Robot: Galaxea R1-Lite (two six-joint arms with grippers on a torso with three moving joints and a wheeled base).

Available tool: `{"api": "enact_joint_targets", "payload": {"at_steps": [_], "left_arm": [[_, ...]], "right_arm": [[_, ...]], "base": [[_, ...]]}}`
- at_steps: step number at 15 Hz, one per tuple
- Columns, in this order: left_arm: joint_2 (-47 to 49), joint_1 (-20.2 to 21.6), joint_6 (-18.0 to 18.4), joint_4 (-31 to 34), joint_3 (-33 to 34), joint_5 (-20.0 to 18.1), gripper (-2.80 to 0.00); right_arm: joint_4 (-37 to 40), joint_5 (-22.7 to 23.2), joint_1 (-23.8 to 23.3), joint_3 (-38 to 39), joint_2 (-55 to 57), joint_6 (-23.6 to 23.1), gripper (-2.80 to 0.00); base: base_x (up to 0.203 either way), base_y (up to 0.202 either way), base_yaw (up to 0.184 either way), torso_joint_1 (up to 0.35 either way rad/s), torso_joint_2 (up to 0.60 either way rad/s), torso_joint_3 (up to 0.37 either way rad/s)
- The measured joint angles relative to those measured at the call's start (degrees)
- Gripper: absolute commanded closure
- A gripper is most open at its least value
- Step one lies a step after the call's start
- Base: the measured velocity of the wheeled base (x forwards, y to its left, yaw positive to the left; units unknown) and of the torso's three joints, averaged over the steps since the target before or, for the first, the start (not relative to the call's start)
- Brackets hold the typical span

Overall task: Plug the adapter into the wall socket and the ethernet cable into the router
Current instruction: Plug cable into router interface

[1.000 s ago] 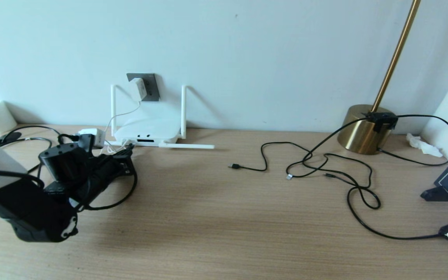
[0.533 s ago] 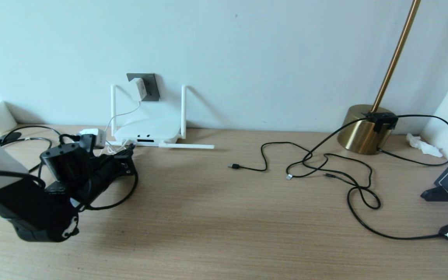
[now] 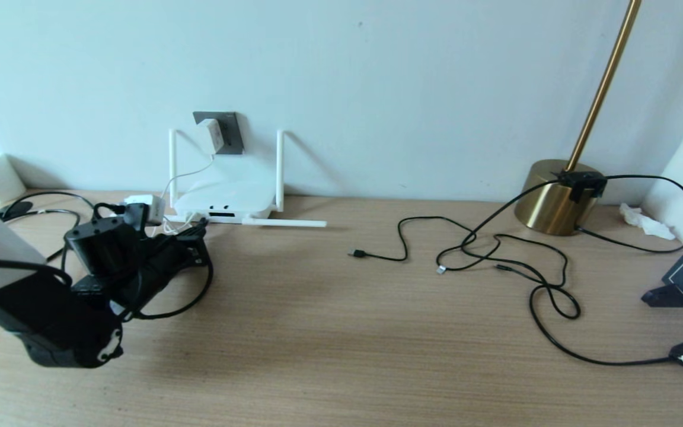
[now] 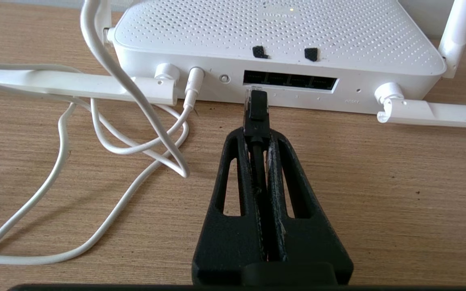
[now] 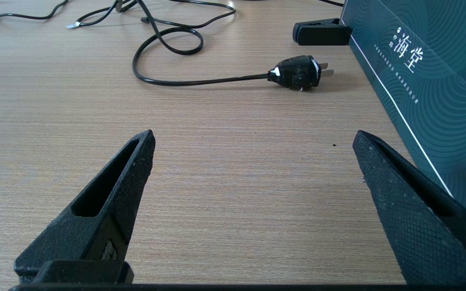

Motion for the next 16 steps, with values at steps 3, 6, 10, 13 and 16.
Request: {"api": "enact_joint_targets", "payload": {"at_steps": [3, 6, 10, 13, 16], "left_arm": [[0.05, -0.11, 0.02, 0.02, -0.35, -0.01, 0.0], [0.17, -0.09, 0.02, 0.0, -0.48, -0.01, 0.0], [0.48, 0.02, -0.02, 0.0, -1.42, -0.01, 0.0], [0.83, 0.05, 0.0, 0.02, -1.95, -0.01, 0.0], [1.21, 0.05, -0.02, 0.0, -2.03, -0.01, 0.0]], "right_arm": [[0.02, 0.0, 0.0, 0.0, 0.0, 0.0, -2.8], [0.0, -0.01, 0.0, 0.0, 0.0, -0.01, -2.8], [0.0, -0.02, 0.0, 0.0, 0.0, 0.0, -2.8], [0.0, 0.0, 0.0, 0.0, 0.0, 0.0, -2.8], [0.0, 0.0, 0.02, 0.0, 0.0, 0.0, -2.8]], "base": [[0.0, 0.0, 0.0, 0.0, 0.0, 0.0], [0.0, 0.0, 0.0, 0.0, 0.0, 0.0], [0.0, 0.0, 0.0, 0.0, 0.0, 0.0], [0.0, 0.0, 0.0, 0.0, 0.0, 0.0], [0.0, 0.0, 0.0, 0.0, 0.0, 0.0]]}}
